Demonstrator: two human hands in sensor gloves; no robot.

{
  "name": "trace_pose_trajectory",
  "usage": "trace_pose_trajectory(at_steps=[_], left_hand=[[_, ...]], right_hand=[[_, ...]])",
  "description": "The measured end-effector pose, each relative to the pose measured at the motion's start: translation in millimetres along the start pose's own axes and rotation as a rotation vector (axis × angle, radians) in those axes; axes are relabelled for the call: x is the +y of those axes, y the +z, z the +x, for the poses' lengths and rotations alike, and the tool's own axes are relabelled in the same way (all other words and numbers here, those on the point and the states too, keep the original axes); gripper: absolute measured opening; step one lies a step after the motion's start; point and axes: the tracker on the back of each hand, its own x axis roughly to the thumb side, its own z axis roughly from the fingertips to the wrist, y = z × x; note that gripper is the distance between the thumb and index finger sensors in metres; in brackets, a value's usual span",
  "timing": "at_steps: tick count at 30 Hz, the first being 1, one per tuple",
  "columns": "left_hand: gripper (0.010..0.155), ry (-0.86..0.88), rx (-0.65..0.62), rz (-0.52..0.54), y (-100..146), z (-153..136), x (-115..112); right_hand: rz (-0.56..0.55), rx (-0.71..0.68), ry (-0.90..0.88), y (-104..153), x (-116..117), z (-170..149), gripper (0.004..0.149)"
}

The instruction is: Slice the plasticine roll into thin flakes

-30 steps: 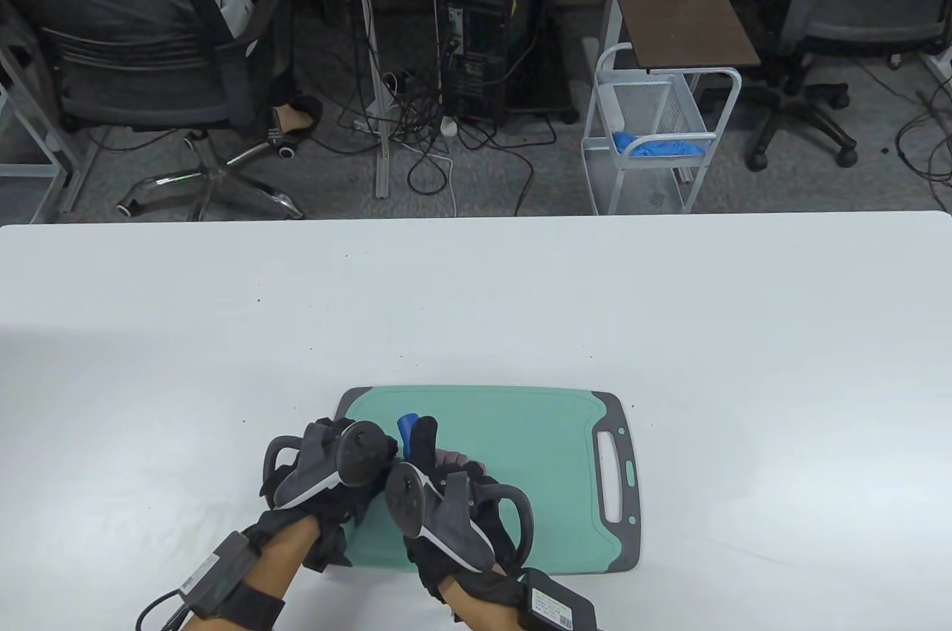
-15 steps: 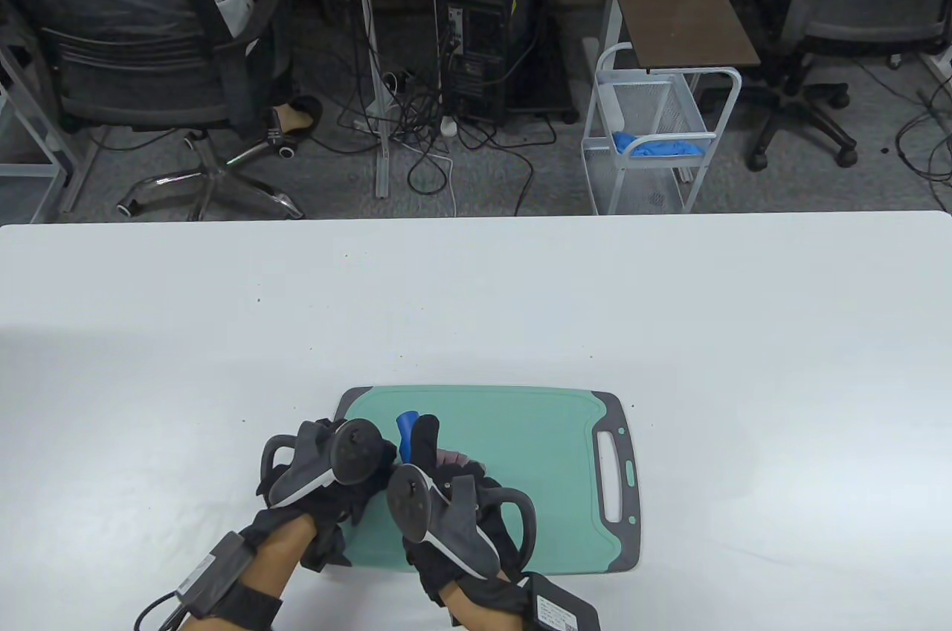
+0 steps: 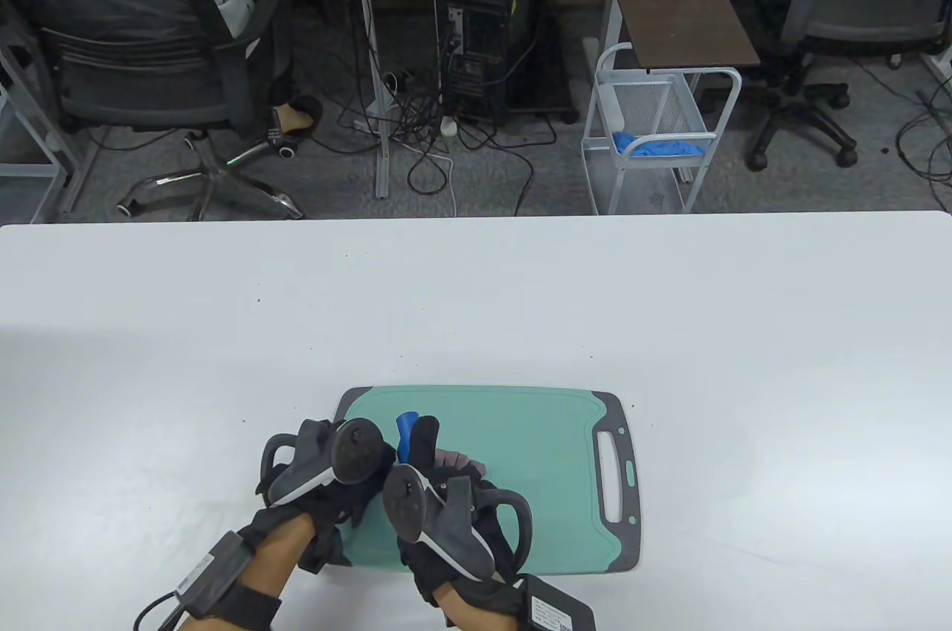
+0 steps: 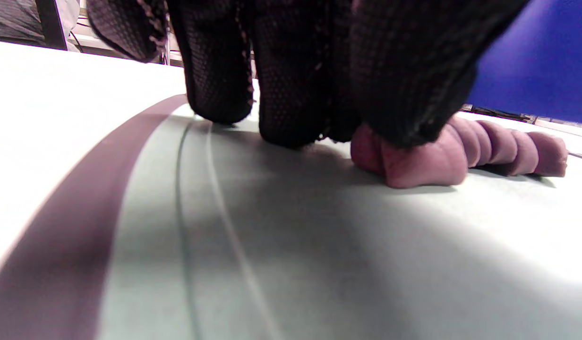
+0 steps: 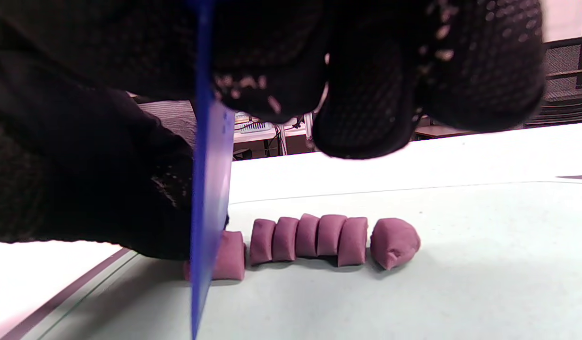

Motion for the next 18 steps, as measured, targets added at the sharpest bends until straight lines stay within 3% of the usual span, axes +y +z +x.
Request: trace_pose_trajectory(at_steps=[18], left_hand=[[0.044,-0.002,-0.006,-0.001,-0.8,2.0,-1.4]], right_hand=[[-0.021,0.010,0.068,-2.3,12.2,10.3,0.082]])
